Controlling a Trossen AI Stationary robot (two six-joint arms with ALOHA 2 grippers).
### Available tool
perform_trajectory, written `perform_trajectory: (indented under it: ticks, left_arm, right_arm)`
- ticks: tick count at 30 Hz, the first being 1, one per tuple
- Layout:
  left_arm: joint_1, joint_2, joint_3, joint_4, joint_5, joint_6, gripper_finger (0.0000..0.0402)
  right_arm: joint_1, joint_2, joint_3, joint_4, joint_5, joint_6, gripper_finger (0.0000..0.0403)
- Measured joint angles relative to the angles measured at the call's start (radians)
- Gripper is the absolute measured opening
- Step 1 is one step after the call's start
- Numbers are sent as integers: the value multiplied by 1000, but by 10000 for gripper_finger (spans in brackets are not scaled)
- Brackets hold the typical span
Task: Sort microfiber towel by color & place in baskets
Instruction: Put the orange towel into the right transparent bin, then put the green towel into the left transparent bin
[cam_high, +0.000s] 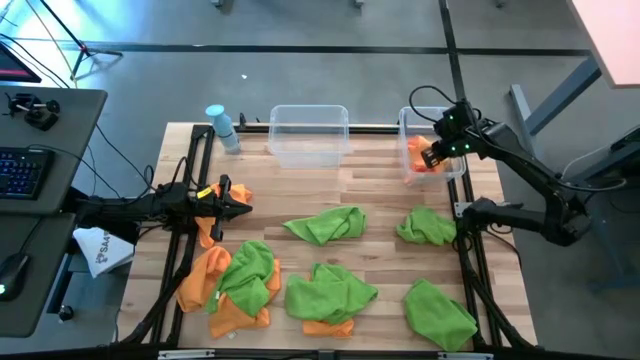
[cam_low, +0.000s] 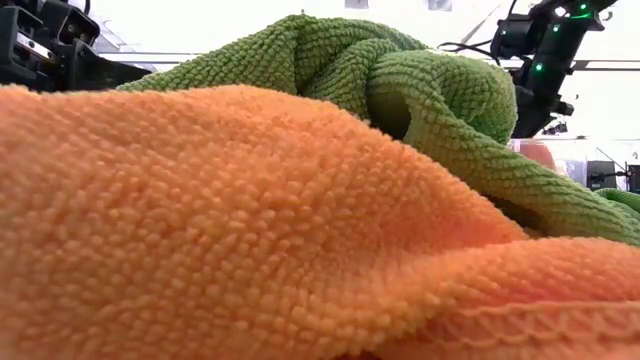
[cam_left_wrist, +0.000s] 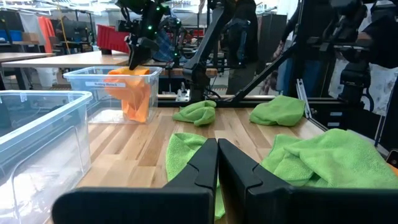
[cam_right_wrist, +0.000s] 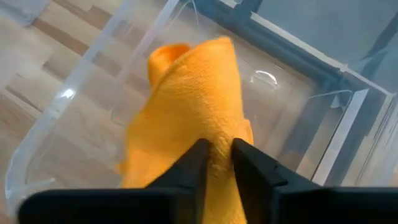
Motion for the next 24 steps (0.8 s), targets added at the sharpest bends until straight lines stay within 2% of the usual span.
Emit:
perform_trajectory:
  ticks: [6,10,18,24]
  left_arm:
    - [0,0,0,0,0,0,0]
    - [0,0,0,0,0,0,0]
    - [0,0,0,0,0,0,0]
    - [0,0,0,0,0,0,0]
  right_arm:
    - [0,-1,20,-19,2,43,156]
    - [0,-1,116,-95,5,120,172]
    - [54,-41,349,-185,6,312,140]
    - [228,-100,382,-172,7,496,106]
